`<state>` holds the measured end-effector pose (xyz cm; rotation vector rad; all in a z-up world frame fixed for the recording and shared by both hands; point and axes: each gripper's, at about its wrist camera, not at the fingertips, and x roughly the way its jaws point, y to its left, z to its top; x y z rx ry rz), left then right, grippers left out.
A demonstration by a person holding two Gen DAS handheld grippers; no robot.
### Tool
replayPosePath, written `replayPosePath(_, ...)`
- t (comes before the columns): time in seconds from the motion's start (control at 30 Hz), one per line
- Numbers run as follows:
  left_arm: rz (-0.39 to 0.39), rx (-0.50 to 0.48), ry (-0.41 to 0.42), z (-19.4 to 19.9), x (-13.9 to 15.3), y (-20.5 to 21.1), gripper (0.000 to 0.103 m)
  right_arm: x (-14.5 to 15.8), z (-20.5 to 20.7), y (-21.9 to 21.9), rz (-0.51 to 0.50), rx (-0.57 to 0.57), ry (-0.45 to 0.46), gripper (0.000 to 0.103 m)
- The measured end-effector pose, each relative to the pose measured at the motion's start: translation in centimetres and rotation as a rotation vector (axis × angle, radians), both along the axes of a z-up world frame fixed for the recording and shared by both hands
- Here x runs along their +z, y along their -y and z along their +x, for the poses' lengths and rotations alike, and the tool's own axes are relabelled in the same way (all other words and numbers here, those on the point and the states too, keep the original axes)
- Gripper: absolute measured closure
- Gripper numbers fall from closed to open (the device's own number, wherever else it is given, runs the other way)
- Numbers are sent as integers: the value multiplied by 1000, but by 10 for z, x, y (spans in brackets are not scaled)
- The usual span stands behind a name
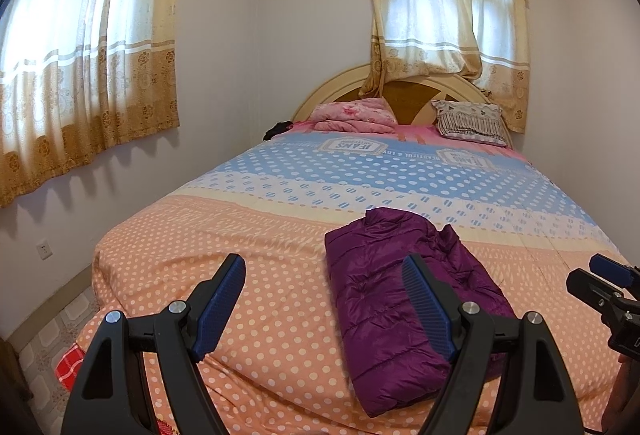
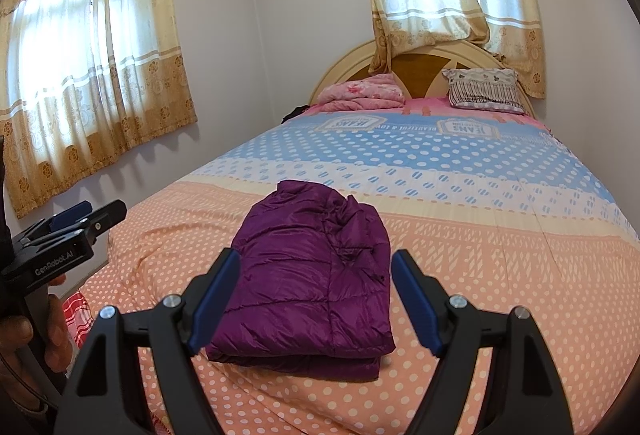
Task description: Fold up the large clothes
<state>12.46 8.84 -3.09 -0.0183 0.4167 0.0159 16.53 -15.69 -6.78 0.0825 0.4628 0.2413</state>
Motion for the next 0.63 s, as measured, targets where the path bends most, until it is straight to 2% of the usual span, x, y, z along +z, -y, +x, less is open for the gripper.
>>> replayPosePath(0.63, 25, 26, -25, 6, -10, -1, 22, -6, -2, 0, 0, 8, -11, 22)
